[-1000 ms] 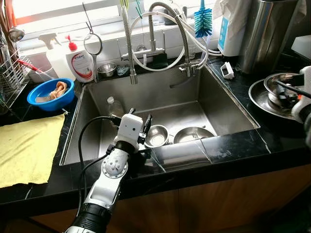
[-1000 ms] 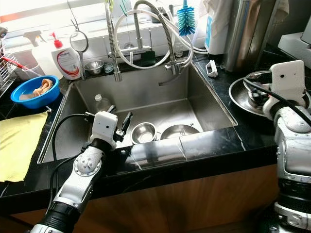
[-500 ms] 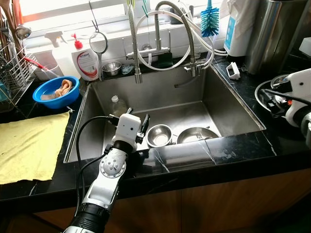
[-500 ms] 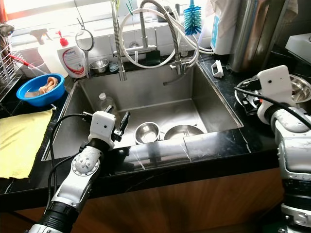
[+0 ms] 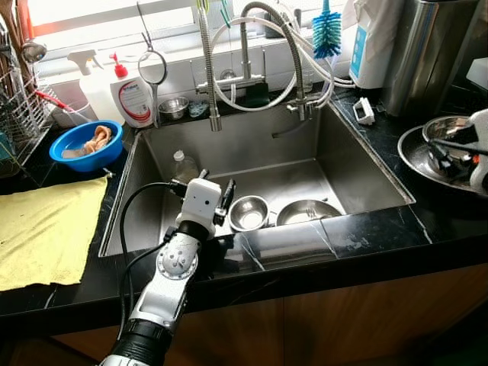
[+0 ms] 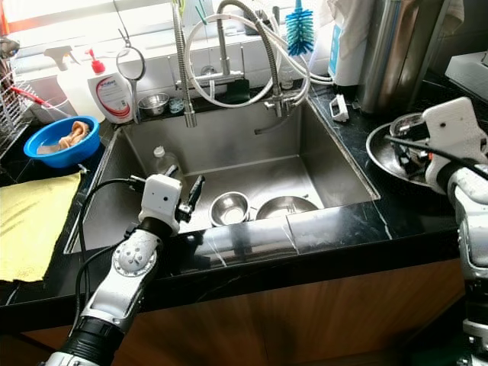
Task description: Kitchen organization
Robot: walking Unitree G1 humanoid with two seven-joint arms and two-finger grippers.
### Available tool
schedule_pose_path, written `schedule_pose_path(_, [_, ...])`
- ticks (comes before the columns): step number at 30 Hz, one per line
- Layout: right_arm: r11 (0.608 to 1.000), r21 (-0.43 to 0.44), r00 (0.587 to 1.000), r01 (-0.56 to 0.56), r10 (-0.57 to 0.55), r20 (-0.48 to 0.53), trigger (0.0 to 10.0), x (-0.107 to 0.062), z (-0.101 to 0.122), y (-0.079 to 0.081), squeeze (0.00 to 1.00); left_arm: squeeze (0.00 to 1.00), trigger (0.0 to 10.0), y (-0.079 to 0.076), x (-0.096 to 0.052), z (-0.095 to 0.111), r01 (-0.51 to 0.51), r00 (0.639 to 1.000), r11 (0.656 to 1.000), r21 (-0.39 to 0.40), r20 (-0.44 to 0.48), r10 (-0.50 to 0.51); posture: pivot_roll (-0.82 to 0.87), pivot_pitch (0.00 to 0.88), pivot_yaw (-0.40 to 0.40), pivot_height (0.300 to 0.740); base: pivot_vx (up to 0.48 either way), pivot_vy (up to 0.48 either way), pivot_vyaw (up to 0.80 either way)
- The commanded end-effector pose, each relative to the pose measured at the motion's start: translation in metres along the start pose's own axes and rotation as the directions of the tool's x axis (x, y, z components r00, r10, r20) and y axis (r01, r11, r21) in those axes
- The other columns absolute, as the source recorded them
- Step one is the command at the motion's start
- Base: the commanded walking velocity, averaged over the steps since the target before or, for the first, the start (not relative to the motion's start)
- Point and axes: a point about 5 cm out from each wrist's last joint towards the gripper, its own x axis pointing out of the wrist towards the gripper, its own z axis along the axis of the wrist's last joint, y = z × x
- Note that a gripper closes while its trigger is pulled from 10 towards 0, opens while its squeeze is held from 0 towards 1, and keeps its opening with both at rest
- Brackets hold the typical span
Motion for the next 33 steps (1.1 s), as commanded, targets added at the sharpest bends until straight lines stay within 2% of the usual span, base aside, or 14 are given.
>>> schedule_pose_path(1, [1.000, -0.016, 1.000, 0.002, -0.002, -0.024, 10.0, 0.001, -0.001, -0.002, 0.00, 0.00, 10.0, 0.005, -0.001, -0.001, -0.008, 1.000, 1.000, 0.017, -0.013, 0.008, -0.26, 0.000, 0.151, 0.740, 0.000, 0.000, 0.00])
schedule_pose_path(7, [0.999, -0.032, 0.998, 0.033, -0.034, -0.047, 10.0, 0.001, -0.005, -0.008, 0.00, 0.00, 10.0, 0.006, -0.001, -0.001, -0.005, 1.000, 1.000, 0.017, -0.013, 0.005, -0.26, 0.000, 0.156, 0.740, 0.000, 0.000, 0.00])
schedule_pose_path(17, [0.999, -0.048, 0.997, 0.022, -0.026, -0.077, 10.0, 0.002, -0.013, -0.008, 0.00, 0.00, 10.0, 0.006, 0.000, -0.001, -0.002, 1.000, 1.000, 0.019, -0.014, 0.002, -0.26, 0.000, 0.160, 0.740, 0.000, 0.000, 0.00])
schedule_pose_path(30, [0.996, -0.067, 0.993, -0.056, 0.049, -0.104, 10.0, 0.004, -0.024, 0.008, 0.00, 0.00, 10.0, 0.005, -0.001, -0.001, 0.008, 1.000, 1.000, 0.018, -0.017, -0.008, -0.26, 0.000, 0.162, 0.740, 0.000, 0.000, 0.00])
schedule_pose_path(31, [0.995, -0.069, 0.993, -0.072, 0.065, -0.103, 4.8, 0.004, -0.024, 0.011, 0.00, 0.00, 10.0, 0.005, 0.000, -0.001, 0.009, 1.000, 1.000, 0.018, -0.018, -0.008, -0.26, 0.000, 0.162, 0.740, 0.000, 0.000, 0.00])
schedule_pose_path(33, [0.994, -0.071, 0.992, -0.087, 0.080, -0.099, 4.8, 0.005, -0.024, 0.014, 0.00, 0.00, 10.0, 0.005, 0.000, -0.001, 0.009, 1.000, 1.000, 0.019, -0.018, -0.009, -0.26, 0.000, 0.162, 0.740, 0.000, 0.000, 0.00])
